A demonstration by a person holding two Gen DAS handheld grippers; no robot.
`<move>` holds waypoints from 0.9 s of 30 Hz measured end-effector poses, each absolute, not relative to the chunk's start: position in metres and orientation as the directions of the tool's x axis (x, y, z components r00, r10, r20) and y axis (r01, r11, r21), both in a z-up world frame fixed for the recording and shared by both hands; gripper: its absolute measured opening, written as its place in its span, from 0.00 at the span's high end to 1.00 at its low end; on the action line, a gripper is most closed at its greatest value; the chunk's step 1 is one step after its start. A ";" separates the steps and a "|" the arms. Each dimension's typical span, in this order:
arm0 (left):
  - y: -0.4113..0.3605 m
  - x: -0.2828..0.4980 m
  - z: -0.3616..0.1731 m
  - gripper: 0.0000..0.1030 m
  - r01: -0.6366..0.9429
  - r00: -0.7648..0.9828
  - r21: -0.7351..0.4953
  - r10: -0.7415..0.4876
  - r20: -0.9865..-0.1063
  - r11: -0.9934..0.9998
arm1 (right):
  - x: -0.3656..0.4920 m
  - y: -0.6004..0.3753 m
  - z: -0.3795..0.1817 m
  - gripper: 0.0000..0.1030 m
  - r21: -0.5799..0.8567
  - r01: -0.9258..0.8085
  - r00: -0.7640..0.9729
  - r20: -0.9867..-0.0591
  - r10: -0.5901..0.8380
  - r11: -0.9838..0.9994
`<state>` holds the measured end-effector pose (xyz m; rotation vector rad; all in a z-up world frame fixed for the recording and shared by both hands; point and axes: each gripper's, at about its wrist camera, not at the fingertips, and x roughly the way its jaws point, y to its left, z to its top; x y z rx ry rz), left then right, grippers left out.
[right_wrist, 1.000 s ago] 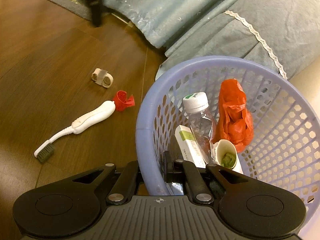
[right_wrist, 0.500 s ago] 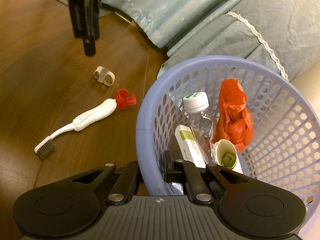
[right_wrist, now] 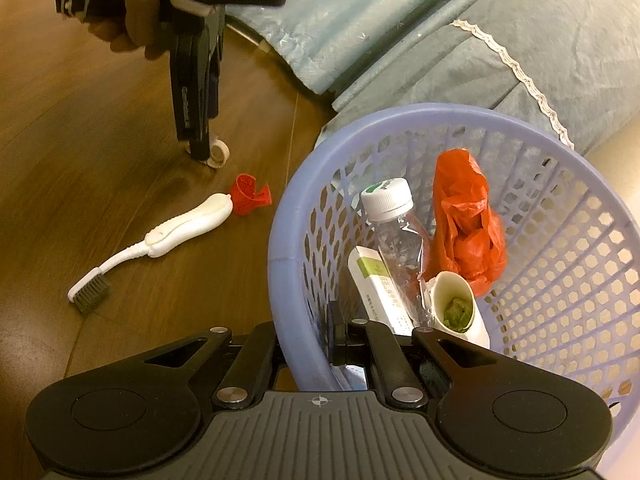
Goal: Collect trash
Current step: 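Grasp the beige finger splint with the left tool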
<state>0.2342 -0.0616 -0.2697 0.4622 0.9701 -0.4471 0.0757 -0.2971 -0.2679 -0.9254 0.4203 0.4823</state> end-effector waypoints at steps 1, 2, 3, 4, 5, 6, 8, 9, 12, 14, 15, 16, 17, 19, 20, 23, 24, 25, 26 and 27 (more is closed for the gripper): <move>-0.062 0.236 -0.272 0.50 0.551 0.483 0.166 -0.151 -0.863 0.818 | 0.076 -0.297 -0.268 0.98 -0.651 -0.562 0.816 -0.538 0.212 0.509; -0.063 0.237 -0.274 0.52 0.547 0.478 0.162 -0.147 -0.866 0.821 | 0.076 -0.297 -0.268 0.98 -0.652 -0.562 0.816 -0.538 0.212 0.509; -0.063 0.238 -0.275 0.59 0.540 0.473 0.155 -0.146 -0.869 0.827 | 0.076 -0.298 -0.268 0.98 -0.651 -0.563 0.815 -0.539 0.212 0.509; -0.062 0.237 -0.275 0.63 0.535 0.467 0.142 -0.151 -0.871 0.833 | 0.076 -0.297 -0.268 0.98 -0.651 -0.563 0.815 -0.539 0.211 0.510; -0.062 0.235 -0.274 0.67 0.528 0.457 0.126 -0.157 -0.875 0.840 | 0.077 -0.297 -0.268 0.98 -0.650 -0.562 0.815 -0.539 0.211 0.511; -0.061 0.232 -0.273 0.70 0.525 0.453 0.120 -0.158 -0.877 0.843 | 0.077 -0.297 -0.267 0.98 -0.650 -0.562 0.816 -0.539 0.210 0.512; -0.059 0.224 -0.270 0.80 0.514 0.439 0.103 -0.157 -0.885 0.852 | 0.078 -0.297 -0.266 0.98 -0.648 -0.559 0.817 -0.538 0.209 0.517; -0.057 0.219 -0.268 0.82 0.503 0.433 0.092 -0.159 -0.887 0.859 | 0.078 -0.297 -0.266 0.98 -0.648 -0.557 0.818 -0.537 0.208 0.519; -0.052 0.199 -0.263 0.82 0.498 0.420 0.063 -0.177 -0.890 0.865 | 0.079 -0.297 -0.266 0.98 -0.648 -0.554 0.820 -0.535 0.205 0.523; -0.049 0.187 -0.260 0.82 0.508 0.419 0.061 -0.185 -0.889 0.859 | 0.079 -0.297 -0.265 0.98 -0.647 -0.553 0.820 -0.535 0.205 0.524; -0.049 0.183 -0.259 0.82 0.523 0.427 0.080 -0.180 -0.886 0.849 | 0.079 -0.297 -0.265 0.98 -0.648 -0.554 0.820 -0.535 0.205 0.523; -0.051 0.179 -0.259 0.81 0.549 0.447 0.127 -0.162 -0.880 0.826 | 0.079 -0.296 -0.265 0.98 -0.647 -0.555 0.819 -0.536 0.205 0.523; -0.052 0.177 -0.259 0.80 0.571 0.468 0.168 -0.150 -0.871 0.803 | 0.079 -0.296 -0.265 0.98 -0.647 -0.555 0.819 -0.537 0.205 0.522; -0.052 0.179 -0.260 0.61 0.594 0.496 0.220 -0.137 -0.857 0.774 | 0.079 -0.296 -0.266 0.98 -0.649 -0.557 0.818 -0.538 0.206 0.519; -0.052 0.183 -0.261 0.57 0.602 0.510 0.243 -0.132 -0.850 0.760 | 0.079 -0.296 -0.266 0.98 -0.649 -0.557 0.817 -0.538 0.206 0.518; -0.060 0.193 -0.267 0.57 0.663 0.541 0.335 -0.119 -0.832 0.669 | 0.078 -0.298 -0.267 0.98 -0.649 -0.558 0.817 -0.537 0.207 0.518; -0.063 0.195 -0.269 0.57 0.681 0.549 0.362 -0.117 -0.827 0.636 | 0.078 -0.298 -0.267 0.98 -0.649 -0.557 0.818 -0.537 0.207 0.518; -0.066 0.197 -0.272 0.57 0.706 0.559 0.390 -0.126 -0.820 0.591 | 0.078 -0.298 -0.267 0.98 -0.650 -0.556 0.819 -0.536 0.206 0.519; -0.069 0.199 -0.275 0.57 0.723 0.558 0.404 -0.131 -0.819 0.560 | 0.078 -0.298 -0.268 0.98 -0.650 -0.555 0.819 -0.536 0.205 0.519; -0.070 0.200 -0.276 0.57 0.743 0.556 0.404 -0.154 -0.817 0.534 | 0.078 -0.298 -0.268 0.98 -0.650 -0.555 0.819 -0.535 0.205 0.519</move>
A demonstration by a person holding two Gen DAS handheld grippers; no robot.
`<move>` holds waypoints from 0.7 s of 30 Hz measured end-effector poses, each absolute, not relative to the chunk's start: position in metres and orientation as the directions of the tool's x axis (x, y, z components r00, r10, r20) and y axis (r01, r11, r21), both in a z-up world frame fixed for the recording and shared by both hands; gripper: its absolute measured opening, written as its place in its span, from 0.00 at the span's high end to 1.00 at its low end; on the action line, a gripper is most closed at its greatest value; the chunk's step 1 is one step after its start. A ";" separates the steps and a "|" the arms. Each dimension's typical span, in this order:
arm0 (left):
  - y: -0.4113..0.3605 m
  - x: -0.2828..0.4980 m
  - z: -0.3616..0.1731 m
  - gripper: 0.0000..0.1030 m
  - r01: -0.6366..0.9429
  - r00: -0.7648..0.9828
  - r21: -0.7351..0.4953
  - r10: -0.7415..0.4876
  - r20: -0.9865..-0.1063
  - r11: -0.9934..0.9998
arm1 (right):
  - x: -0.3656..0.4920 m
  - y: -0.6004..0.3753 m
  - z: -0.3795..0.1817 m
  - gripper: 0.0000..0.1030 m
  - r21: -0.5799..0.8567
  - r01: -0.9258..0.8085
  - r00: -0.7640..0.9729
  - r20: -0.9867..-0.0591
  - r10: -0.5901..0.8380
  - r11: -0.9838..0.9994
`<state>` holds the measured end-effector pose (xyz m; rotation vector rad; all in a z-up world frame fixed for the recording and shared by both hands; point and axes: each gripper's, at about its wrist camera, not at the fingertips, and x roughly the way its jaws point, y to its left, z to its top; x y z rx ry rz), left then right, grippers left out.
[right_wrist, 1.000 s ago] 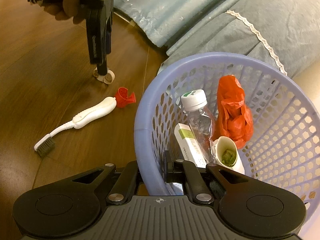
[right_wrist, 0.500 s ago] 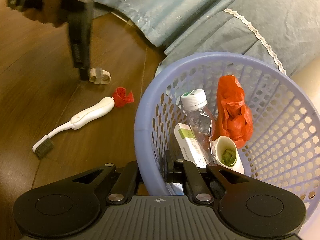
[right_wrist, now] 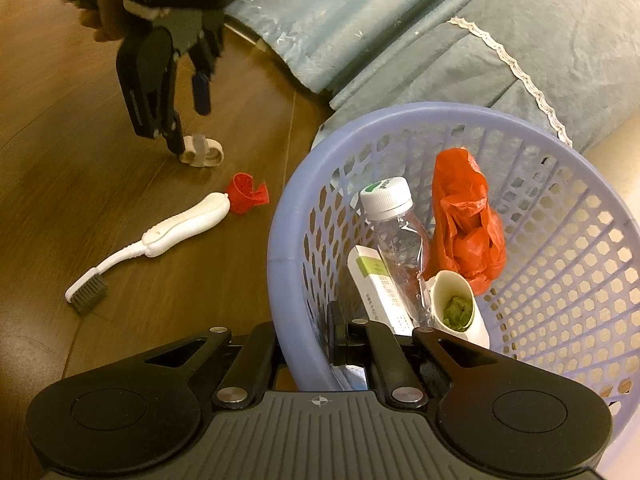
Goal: Collect trash
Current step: 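Grasp the beige finger splint with the left tool, then carry the beige splint into the wastebasket and open the left tool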
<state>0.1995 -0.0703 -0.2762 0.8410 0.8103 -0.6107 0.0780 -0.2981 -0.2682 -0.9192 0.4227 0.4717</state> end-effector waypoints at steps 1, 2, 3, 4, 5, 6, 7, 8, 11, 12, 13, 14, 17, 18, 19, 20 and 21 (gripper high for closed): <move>-0.073 0.200 -0.277 0.57 0.762 0.549 0.405 -0.173 -0.818 0.505 | 0.078 -0.298 -0.268 0.98 -0.650 -0.554 0.820 -0.535 0.204 0.520; -0.076 0.200 -0.278 0.57 0.777 0.542 0.408 -0.181 -0.820 0.478 | 0.078 -0.298 -0.269 0.98 -0.650 -0.554 0.820 -0.535 0.204 0.520; -0.079 0.200 -0.279 0.57 0.792 0.532 0.406 -0.190 -0.825 0.455 | 0.078 -0.298 -0.269 0.98 -0.650 -0.554 0.820 -0.536 0.203 0.521; -0.083 0.199 -0.280 0.59 0.806 0.520 0.401 -0.196 -0.832 0.436 | 0.079 -0.298 -0.269 0.98 -0.649 -0.554 0.819 -0.536 0.203 0.521; -0.085 0.198 -0.281 0.63 0.815 0.505 0.392 -0.194 -0.841 0.426 | 0.078 -0.298 -0.269 0.98 -0.649 -0.553 0.820 -0.536 0.202 0.522; -0.086 0.199 -0.281 0.70 0.816 0.495 0.379 -0.189 -0.848 0.436 | 0.078 -0.299 -0.269 0.98 -0.648 -0.553 0.820 -0.536 0.201 0.524; -0.087 0.199 -0.280 0.72 0.813 0.485 0.365 -0.182 -0.855 0.453 | 0.079 -0.299 -0.268 0.98 -0.648 -0.552 0.820 -0.536 0.201 0.525; -0.086 0.200 -0.279 0.74 0.808 0.477 0.351 -0.177 -0.861 0.474 | 0.079 -0.299 -0.268 0.98 -0.647 -0.551 0.821 -0.536 0.199 0.527; -0.082 0.197 -0.276 0.78 0.778 0.461 0.323 -0.141 -0.876 0.538 | 0.080 -0.299 -0.267 0.98 -0.645 -0.547 0.822 -0.534 0.198 0.533; -0.081 0.194 -0.273 0.79 0.765 0.455 0.309 -0.135 -0.880 0.565 | 0.080 -0.299 -0.266 0.98 -0.645 -0.546 0.823 -0.533 0.198 0.535; -0.078 0.189 -0.270 0.79 0.754 0.448 0.295 -0.131 -0.884 0.586 | 0.081 -0.299 -0.266 0.98 -0.644 -0.546 0.823 -0.533 0.197 0.536; -0.075 0.182 -0.268 0.79 0.746 0.438 0.280 -0.129 -0.889 0.604 | 0.081 -0.299 -0.266 0.98 -0.644 -0.545 0.823 -0.533 0.197 0.537; -0.068 0.158 -0.264 0.79 0.728 0.425 0.255 -0.126 -0.897 0.637 | 0.081 -0.299 -0.266 0.98 -0.643 -0.546 0.822 -0.535 0.196 0.537; -0.065 0.149 -0.262 0.79 0.722 0.420 0.249 -0.124 -0.899 0.645 | 0.081 -0.299 -0.266 0.98 -0.643 -0.547 0.822 -0.535 0.196 0.537; -0.064 0.142 -0.261 0.79 0.716 0.417 0.246 -0.118 -0.901 0.653 | 0.081 -0.299 -0.266 0.98 -0.643 -0.547 0.821 -0.536 0.195 0.536; -0.062 0.135 -0.258 0.79 0.711 0.412 0.237 -0.119 -0.903 0.662 | 0.081 -0.299 -0.266 0.98 -0.643 -0.548 0.821 -0.537 0.195 0.535; -0.061 0.130 -0.256 0.79 0.706 0.409 0.230 -0.120 -0.904 0.670 | 0.081 -0.299 -0.266 0.98 -0.644 -0.548 0.821 -0.537 0.194 0.535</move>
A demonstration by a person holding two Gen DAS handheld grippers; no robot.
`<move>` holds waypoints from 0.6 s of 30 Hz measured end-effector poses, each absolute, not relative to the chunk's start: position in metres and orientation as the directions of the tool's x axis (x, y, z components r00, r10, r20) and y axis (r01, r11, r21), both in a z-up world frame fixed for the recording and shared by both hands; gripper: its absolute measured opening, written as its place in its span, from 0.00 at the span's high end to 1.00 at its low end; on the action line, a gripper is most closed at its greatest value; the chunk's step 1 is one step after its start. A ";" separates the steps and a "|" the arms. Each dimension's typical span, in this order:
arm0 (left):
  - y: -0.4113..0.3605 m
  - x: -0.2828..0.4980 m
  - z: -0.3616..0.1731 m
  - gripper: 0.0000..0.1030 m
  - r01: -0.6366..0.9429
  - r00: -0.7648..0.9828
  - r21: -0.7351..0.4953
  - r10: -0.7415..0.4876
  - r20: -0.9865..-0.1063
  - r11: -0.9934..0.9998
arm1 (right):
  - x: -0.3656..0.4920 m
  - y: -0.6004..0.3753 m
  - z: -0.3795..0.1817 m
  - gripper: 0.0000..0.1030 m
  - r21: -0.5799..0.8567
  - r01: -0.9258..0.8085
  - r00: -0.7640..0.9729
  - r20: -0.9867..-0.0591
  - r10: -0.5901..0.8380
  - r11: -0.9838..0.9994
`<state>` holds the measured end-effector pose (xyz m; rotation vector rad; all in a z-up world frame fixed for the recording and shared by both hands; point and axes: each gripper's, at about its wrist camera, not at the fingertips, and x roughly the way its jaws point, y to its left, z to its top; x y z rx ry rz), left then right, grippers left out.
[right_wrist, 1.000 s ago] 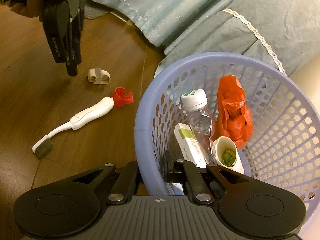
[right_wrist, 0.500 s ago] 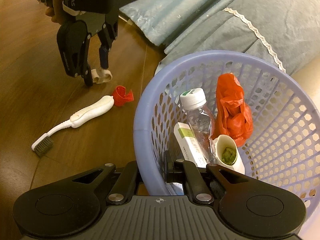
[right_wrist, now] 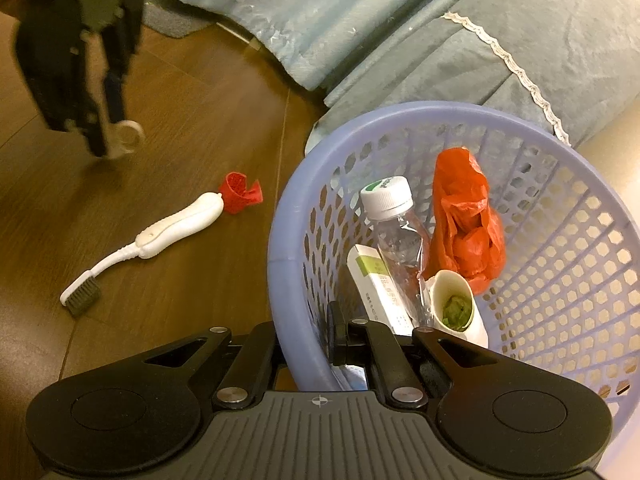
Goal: Collect trash
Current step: 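Carry the beige splint into the wastebasket and open the left tool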
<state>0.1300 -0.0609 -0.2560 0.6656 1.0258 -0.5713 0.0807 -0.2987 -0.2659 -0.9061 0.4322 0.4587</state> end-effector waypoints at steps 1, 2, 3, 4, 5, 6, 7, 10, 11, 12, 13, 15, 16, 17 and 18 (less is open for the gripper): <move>-0.060 0.126 -0.254 0.79 0.702 0.406 0.224 -0.122 -0.906 0.676 | 0.081 -0.299 -0.266 0.98 -0.644 -0.548 0.821 -0.538 0.194 0.534; -0.059 0.122 -0.250 0.79 0.699 0.404 0.218 -0.125 -0.906 0.681 | 0.081 -0.299 -0.266 0.98 -0.645 -0.548 0.821 -0.537 0.194 0.533; -0.059 0.118 -0.247 0.79 0.695 0.406 0.216 -0.126 -0.905 0.686 | 0.081 -0.299 -0.266 0.98 -0.645 -0.548 0.821 -0.537 0.193 0.533; -0.059 0.115 -0.243 0.79 0.689 0.406 0.211 -0.128 -0.905 0.693 | 0.081 -0.299 -0.266 0.98 -0.645 -0.547 0.821 -0.538 0.192 0.533; -0.059 0.113 -0.239 0.79 0.681 0.406 0.203 -0.131 -0.904 0.704 | 0.081 -0.299 -0.266 0.98 -0.645 -0.548 0.821 -0.537 0.193 0.533; -0.059 0.111 -0.236 0.79 0.674 0.407 0.197 -0.135 -0.904 0.712 | 0.081 -0.299 -0.266 0.98 -0.645 -0.548 0.821 -0.538 0.192 0.532; -0.059 0.110 -0.234 0.79 0.670 0.406 0.192 -0.137 -0.904 0.717 | 0.081 -0.299 -0.266 0.98 -0.646 -0.548 0.820 -0.538 0.192 0.532; -0.060 0.109 -0.224 0.79 0.648 0.408 0.171 -0.150 -0.900 0.742 | 0.081 -0.299 -0.266 0.98 -0.646 -0.549 0.820 -0.540 0.191 0.531; -0.060 0.109 -0.221 0.79 0.642 0.411 0.165 -0.154 -0.898 0.748 | 0.081 -0.299 -0.267 0.98 -0.646 -0.549 0.820 -0.540 0.191 0.530; -0.061 0.109 -0.218 0.79 0.639 0.413 0.160 -0.159 -0.897 0.753 | 0.081 -0.299 -0.267 0.98 -0.646 -0.550 0.819 -0.541 0.191 0.529; -0.062 0.108 -0.215 0.79 0.636 0.416 0.157 -0.164 -0.895 0.756 | 0.081 -0.299 -0.267 0.98 -0.646 -0.550 0.819 -0.541 0.191 0.529; -0.065 0.109 -0.210 0.79 0.636 0.424 0.159 -0.169 -0.890 0.755 | 0.081 -0.298 -0.267 0.98 -0.646 -0.550 0.819 -0.541 0.191 0.529; -0.066 0.109 -0.208 0.79 0.636 0.425 0.156 -0.174 -0.888 0.756 | 0.081 -0.298 -0.267 0.98 -0.646 -0.550 0.819 -0.541 0.191 0.529; -0.067 0.110 -0.206 0.79 0.633 0.427 0.149 -0.182 -0.886 0.760 | 0.081 -0.298 -0.267 0.98 -0.647 -0.550 0.819 -0.541 0.190 0.528; -0.068 0.110 -0.203 0.79 0.632 0.429 0.143 -0.190 -0.883 0.761 | 0.081 -0.298 -0.267 0.98 -0.647 -0.550 0.819 -0.541 0.190 0.528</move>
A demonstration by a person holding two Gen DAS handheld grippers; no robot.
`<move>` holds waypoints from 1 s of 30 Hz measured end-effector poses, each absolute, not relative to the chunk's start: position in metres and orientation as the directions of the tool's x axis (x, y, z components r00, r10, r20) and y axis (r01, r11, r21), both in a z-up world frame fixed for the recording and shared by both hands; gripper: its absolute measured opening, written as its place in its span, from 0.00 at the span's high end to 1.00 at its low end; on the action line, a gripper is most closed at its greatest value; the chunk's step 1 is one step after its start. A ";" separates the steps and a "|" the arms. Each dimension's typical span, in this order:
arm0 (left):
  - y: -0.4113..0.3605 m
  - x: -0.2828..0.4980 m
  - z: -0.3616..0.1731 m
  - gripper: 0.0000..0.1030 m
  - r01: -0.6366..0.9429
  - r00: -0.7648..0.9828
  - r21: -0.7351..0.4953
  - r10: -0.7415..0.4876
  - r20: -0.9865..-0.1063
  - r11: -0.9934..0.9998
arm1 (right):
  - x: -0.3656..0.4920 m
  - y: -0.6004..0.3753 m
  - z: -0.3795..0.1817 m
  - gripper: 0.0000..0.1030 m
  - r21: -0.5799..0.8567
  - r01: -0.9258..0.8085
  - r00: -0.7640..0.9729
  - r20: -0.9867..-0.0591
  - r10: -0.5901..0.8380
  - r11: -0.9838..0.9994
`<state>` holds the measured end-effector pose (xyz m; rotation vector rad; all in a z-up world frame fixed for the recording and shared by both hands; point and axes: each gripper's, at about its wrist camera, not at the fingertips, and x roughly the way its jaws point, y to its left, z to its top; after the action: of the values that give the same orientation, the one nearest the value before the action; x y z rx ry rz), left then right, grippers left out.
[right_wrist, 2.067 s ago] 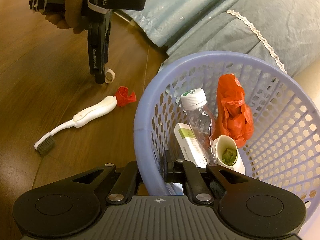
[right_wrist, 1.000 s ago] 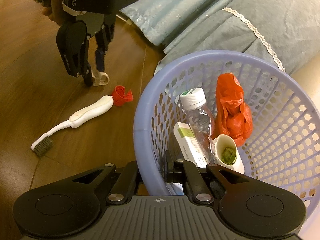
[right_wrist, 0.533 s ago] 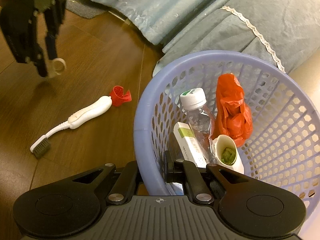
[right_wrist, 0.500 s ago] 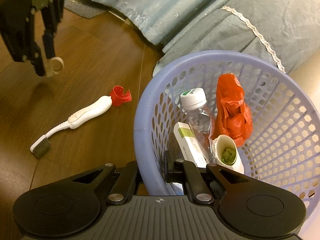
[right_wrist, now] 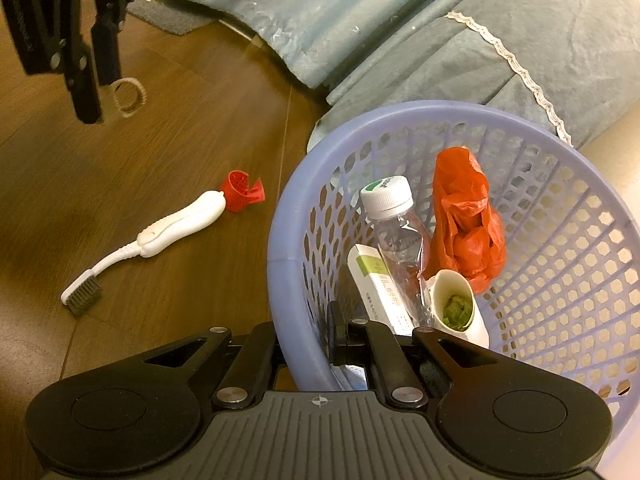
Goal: Collect trash
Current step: 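Carry the beige splint into the wastebasket and open the left tool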
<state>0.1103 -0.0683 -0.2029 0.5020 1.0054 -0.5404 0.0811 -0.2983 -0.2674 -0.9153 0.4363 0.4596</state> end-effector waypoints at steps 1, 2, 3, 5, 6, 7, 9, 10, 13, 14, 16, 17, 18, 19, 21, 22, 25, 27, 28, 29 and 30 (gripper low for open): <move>-0.070 0.111 -0.200 0.79 0.632 0.430 0.137 -0.198 -0.881 0.763 | 0.081 -0.298 -0.267 0.98 -0.647 -0.550 0.819 -0.541 0.190 0.527; -0.071 0.111 -0.197 0.79 0.633 0.432 0.133 -0.204 -0.879 0.763 | 0.081 -0.298 -0.268 0.98 -0.647 -0.551 0.819 -0.542 0.191 0.527; -0.074 0.112 -0.194 0.79 0.636 0.432 0.130 -0.212 -0.877 0.761 | 0.081 -0.298 -0.268 0.98 -0.647 -0.551 0.819 -0.542 0.190 0.527; -0.080 0.114 -0.185 0.79 0.650 0.438 0.129 -0.230 -0.869 0.749 | 0.081 -0.298 -0.268 0.98 -0.648 -0.551 0.819 -0.541 0.190 0.527; -0.083 0.115 -0.181 0.79 0.654 0.440 0.128 -0.237 -0.866 0.745 | 0.081 -0.298 -0.268 0.98 -0.647 -0.551 0.819 -0.542 0.190 0.526; -0.086 0.117 -0.175 0.79 0.658 0.440 0.121 -0.249 -0.863 0.743 | 0.081 -0.298 -0.268 0.98 -0.648 -0.552 0.818 -0.542 0.191 0.525; -0.094 0.123 -0.161 0.79 0.671 0.437 0.101 -0.280 -0.855 0.735 | 0.081 -0.299 -0.268 0.98 -0.648 -0.551 0.818 -0.542 0.191 0.525; -0.098 0.127 -0.155 0.79 0.678 0.431 0.091 -0.295 -0.853 0.729 | 0.081 -0.299 -0.268 0.98 -0.648 -0.551 0.819 -0.542 0.191 0.525; -0.118 0.139 -0.133 0.79 0.713 0.418 0.068 -0.346 -0.840 0.697 | 0.081 -0.299 -0.268 0.98 -0.647 -0.551 0.819 -0.542 0.190 0.527; -0.127 0.143 -0.125 0.79 0.728 0.415 0.059 -0.370 -0.831 0.683 | 0.081 -0.299 -0.268 0.98 -0.647 -0.551 0.819 -0.541 0.191 0.527; -0.146 0.150 -0.110 0.79 0.758 0.415 0.054 -0.416 -0.809 0.650 | 0.081 -0.300 -0.268 0.98 -0.645 -0.550 0.819 -0.541 0.191 0.530; -0.155 0.153 -0.104 0.79 0.770 0.417 0.058 -0.433 -0.799 0.635 | 0.081 -0.300 -0.268 0.98 -0.645 -0.549 0.819 -0.541 0.191 0.531; -0.165 0.155 -0.099 0.79 0.782 0.419 0.062 -0.449 -0.789 0.620 | 0.081 -0.300 -0.268 0.98 -0.644 -0.549 0.819 -0.540 0.191 0.533; -0.178 0.158 -0.092 0.79 0.796 0.422 0.069 -0.470 -0.775 0.601 | 0.081 -0.300 -0.267 0.98 -0.643 -0.549 0.820 -0.540 0.192 0.535; -0.195 0.163 -0.085 0.76 0.813 0.434 0.084 -0.503 -0.747 0.576 | 0.081 -0.301 -0.267 0.98 -0.642 -0.547 0.821 -0.538 0.193 0.538; -0.203 0.166 -0.082 0.72 0.821 0.437 0.086 -0.524 -0.731 0.565 | 0.080 -0.301 -0.268 0.98 -0.641 -0.547 0.821 -0.538 0.193 0.538; -0.218 0.173 -0.079 0.53 0.819 0.454 0.080 -0.556 -0.696 0.569 | 0.080 -0.301 -0.267 0.98 -0.639 -0.545 0.821 -0.537 0.193 0.543; -0.214 0.173 -0.077 0.53 0.805 0.471 0.074 -0.558 -0.683 0.589 | 0.080 -0.301 -0.267 0.98 -0.637 -0.544 0.822 -0.536 0.194 0.546; -0.209 0.171 -0.077 0.53 0.798 0.480 0.075 -0.555 -0.680 0.598 | 0.081 -0.300 -0.266 0.98 -0.636 -0.544 0.822 -0.536 0.194 0.547; -0.203 0.169 -0.079 0.53 0.787 0.490 0.079 -0.542 -0.683 0.612 | 0.082 -0.300 -0.266 0.98 -0.636 -0.543 0.823 -0.535 0.194 0.549; -0.196 0.168 -0.080 0.53 0.777 0.499 0.084 -0.529 -0.686 0.624 | 0.082 -0.300 -0.266 0.98 -0.635 -0.542 0.823 -0.534 0.194 0.550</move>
<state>0.1681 -0.1963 -0.0797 0.4118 0.6694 -0.8170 0.0817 -0.3001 -0.2659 -0.8882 0.4331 0.4518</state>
